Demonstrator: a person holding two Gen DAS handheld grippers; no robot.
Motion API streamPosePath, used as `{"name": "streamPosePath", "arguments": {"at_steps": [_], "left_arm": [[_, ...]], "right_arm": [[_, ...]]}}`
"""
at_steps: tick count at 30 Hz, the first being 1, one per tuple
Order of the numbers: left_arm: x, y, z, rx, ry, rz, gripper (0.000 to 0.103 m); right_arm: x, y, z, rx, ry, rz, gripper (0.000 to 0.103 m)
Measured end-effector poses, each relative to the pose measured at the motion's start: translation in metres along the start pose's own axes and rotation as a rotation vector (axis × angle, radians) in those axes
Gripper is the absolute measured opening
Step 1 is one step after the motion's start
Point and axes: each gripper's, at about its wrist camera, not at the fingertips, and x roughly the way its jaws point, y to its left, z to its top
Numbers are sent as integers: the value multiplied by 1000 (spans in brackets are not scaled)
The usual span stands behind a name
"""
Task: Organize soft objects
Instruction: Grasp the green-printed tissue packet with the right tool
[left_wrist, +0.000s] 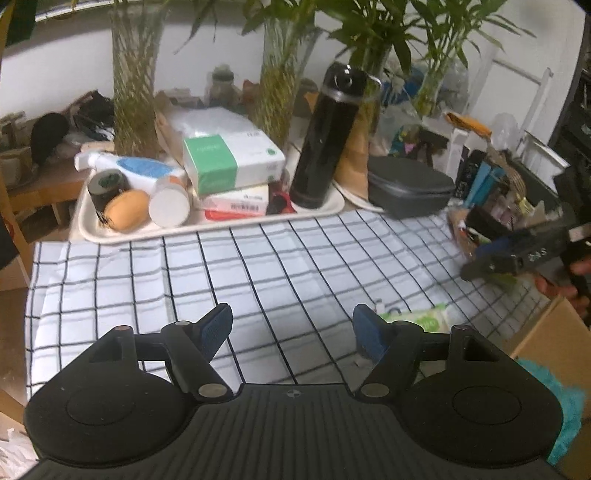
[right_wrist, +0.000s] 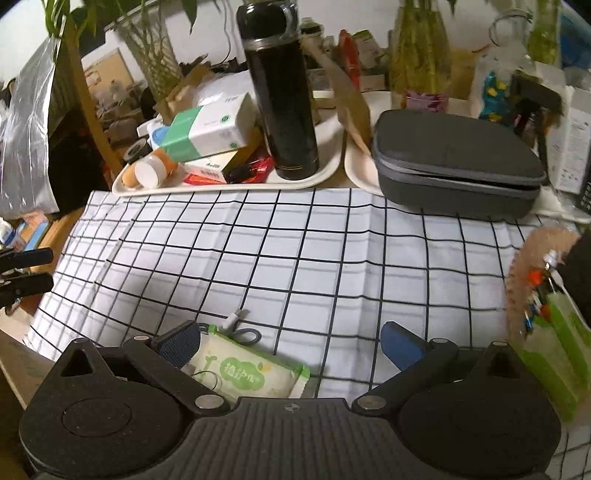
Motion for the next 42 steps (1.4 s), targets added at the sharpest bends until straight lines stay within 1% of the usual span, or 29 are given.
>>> {"name": "streamPosePath", "arguments": {"at_steps": [3,6,8,11,15,17,20,23,28,31,35,37,38,39,41,42], "left_arm": [[2,-2,-3,8,27,-8,72],[3,1,-5,-16,39,-24,72],[3,3,-5,-31,54,-36,72],[3,5,-5,-35,57,-33,72],[4,4,-4,-44,71,-34,72],[4,3,-3,-38,73,-26,72],[3,0,-2,-8,62,19,72],[2,0,-2,6,49,50,72],[2,9,0,-38,44,56,72],[2,11,0,-55,47,62,72],[1,8,0,-32,43,81,72],[1,6,1,-22,42,83,72],[1,5,1,-21,42,83,71],[2,5,1,-20,41,83,72],[3,5,1,-20,40,83,72],[3,5,2,-20,41,85,72]], "right_arm": [[10,3,3,-61,21,-5,103],[20,5,6,-97,52,-7,103],[25,5,7,-120,71,5,103],[32,9,8,-161,102,23,103],[43,19,6,-256,131,43,103],[48,24,5,-291,139,55,103],[53,28,6,-317,140,96,101],[57,33,8,-354,133,129,90],[67,37,8,-434,161,199,87],[72,39,5,-507,200,228,87],[79,42,-6,-671,267,214,87],[80,42,-11,-714,283,231,87],[81,42,-14,-726,293,242,85],[83,43,-16,-738,300,245,82],[87,47,-20,-771,306,240,78],[88,48,-21,-779,308,245,72]]}}
